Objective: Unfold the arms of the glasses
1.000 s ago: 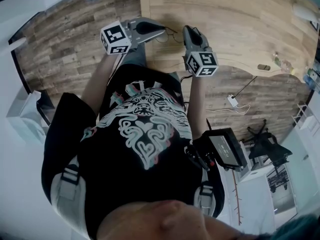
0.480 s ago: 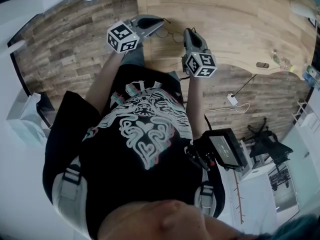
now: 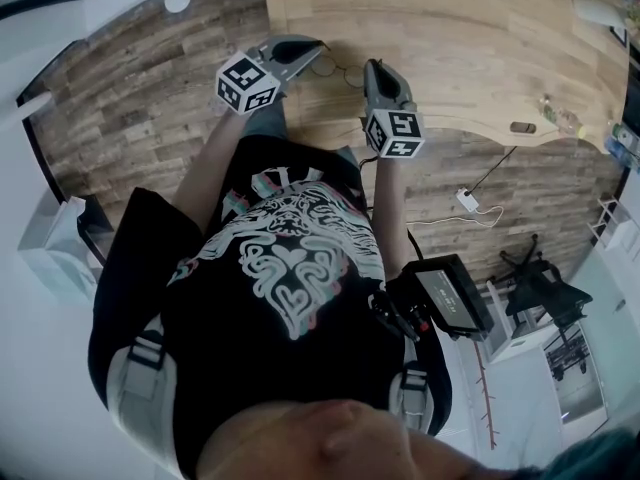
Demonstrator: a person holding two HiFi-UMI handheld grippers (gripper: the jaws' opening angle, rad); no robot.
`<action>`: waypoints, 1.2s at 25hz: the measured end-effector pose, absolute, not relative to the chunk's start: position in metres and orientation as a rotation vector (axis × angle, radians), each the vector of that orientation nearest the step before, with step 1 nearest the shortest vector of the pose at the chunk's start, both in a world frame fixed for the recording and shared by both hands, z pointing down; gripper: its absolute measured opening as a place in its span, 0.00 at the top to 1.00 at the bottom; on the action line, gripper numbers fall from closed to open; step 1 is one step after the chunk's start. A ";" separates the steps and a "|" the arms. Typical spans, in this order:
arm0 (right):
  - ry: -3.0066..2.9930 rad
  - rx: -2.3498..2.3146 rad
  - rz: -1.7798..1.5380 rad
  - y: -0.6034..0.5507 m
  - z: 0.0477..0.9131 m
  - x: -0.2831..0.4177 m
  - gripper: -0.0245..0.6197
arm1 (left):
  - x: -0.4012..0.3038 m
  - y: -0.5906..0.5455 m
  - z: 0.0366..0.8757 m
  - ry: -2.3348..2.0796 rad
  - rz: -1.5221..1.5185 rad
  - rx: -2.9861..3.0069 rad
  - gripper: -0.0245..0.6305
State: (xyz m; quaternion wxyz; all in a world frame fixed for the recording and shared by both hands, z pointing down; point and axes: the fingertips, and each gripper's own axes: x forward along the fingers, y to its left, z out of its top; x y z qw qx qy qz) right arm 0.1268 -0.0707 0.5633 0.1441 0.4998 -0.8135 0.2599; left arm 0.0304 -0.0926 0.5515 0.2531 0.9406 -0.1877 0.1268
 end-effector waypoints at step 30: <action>-2.289 1.391 0.614 -0.066 0.581 0.131 0.96 | 0.037 -0.074 0.571 -0.469 0.512 2.704 0.98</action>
